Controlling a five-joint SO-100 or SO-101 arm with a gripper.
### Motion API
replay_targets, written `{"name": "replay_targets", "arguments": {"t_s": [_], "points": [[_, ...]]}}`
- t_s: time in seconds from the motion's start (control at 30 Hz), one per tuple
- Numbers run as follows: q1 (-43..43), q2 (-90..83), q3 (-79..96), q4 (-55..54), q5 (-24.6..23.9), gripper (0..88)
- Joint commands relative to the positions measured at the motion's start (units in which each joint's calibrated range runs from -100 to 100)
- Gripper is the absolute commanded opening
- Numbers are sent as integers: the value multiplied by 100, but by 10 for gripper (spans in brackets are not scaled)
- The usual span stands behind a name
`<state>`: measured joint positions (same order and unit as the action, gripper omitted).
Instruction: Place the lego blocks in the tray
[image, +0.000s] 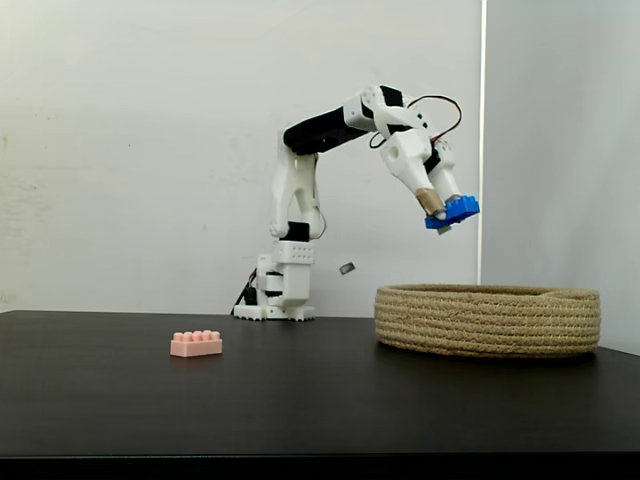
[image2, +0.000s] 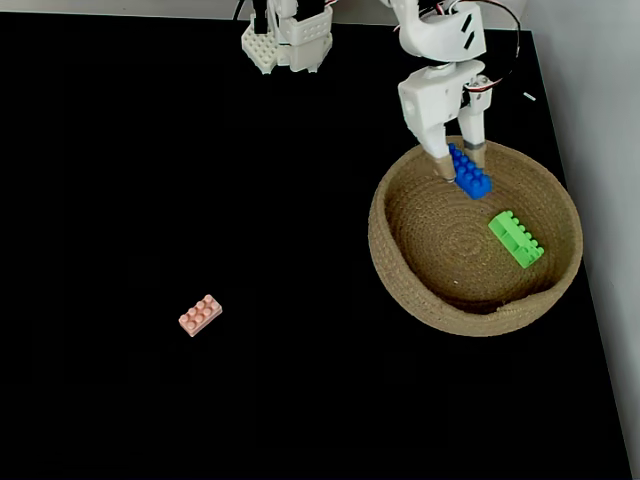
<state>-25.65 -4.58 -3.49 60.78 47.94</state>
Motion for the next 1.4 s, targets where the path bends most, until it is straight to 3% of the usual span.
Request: {"name": "replay_targets", "arguments": {"t_s": [0.0,0.2,0.53,0.77,0.97,1.37], "points": [[-106,-127,-184,-118,-54,330],[545,-247,390,-101,10,355],[2895,11,873,-160,-103,270],[4181,957,545,-909,-298,233],[4502,2014,-567,-909,-513,238],[4288,3038,-2063,-859,-708,231]]}}
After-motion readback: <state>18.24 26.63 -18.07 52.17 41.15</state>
